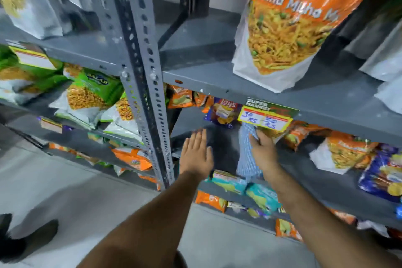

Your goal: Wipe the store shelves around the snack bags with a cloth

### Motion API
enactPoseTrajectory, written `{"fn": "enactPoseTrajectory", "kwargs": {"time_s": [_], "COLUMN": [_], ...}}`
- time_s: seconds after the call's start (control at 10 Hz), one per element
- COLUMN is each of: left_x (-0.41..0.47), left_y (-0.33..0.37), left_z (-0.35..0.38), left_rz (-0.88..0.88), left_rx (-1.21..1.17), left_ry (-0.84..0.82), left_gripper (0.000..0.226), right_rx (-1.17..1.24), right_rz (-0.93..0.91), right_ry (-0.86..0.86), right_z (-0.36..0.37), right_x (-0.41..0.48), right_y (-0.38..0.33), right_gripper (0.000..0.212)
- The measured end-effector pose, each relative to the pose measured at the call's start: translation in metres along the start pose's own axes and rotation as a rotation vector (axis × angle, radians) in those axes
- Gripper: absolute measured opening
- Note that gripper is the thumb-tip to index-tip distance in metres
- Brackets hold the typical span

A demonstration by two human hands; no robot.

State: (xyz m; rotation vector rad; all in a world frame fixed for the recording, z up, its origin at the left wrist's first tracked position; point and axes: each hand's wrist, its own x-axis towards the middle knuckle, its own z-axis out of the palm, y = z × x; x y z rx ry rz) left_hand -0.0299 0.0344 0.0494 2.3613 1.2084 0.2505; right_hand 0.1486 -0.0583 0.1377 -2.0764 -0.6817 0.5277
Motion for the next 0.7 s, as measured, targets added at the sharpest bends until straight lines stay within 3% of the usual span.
{"fn": "enactPoseTrajectory", "kwargs": {"time_s": [0.1,0.2,0.3,0.4,0.7], "left_x": [0.015,0.032,0.035,0.038,0.022], "left_y": [-0.014,-0.025,-0.027,-0.028,-0.026], "left_z": [0.0,0.003,0.007,0.013,0.005], "left_rz": [-0.018,-0.019,-0.008,0.025,0.081], "left_rx": [0.013,-0.022,-0.05,-0.047,0.085], "left_ry": [-0.011,-0.042,-0.054,-0.104,-0.082], "left_gripper": [0.099,0.1,0.101,0.101,0.094], "right_rx": [-0.217,-0.548,-0.832,-0.908,-0.842], "right_rz": [-0.144,-0.345,-0.268,-0.183,-0.269], "right_ry": [0.109,-0.087,-0.33,-0.326,-0.207], "right_z": [0.037,0.102,0.131,0.148,0.124], "right_x": [0.015,0.016,0.003,-0.006,-0.005], "right_y": [-0.003,0.023,0.045,0.06,0.053], "right_gripper": [0.032,0.061,0.08,0.075,0.061]}}
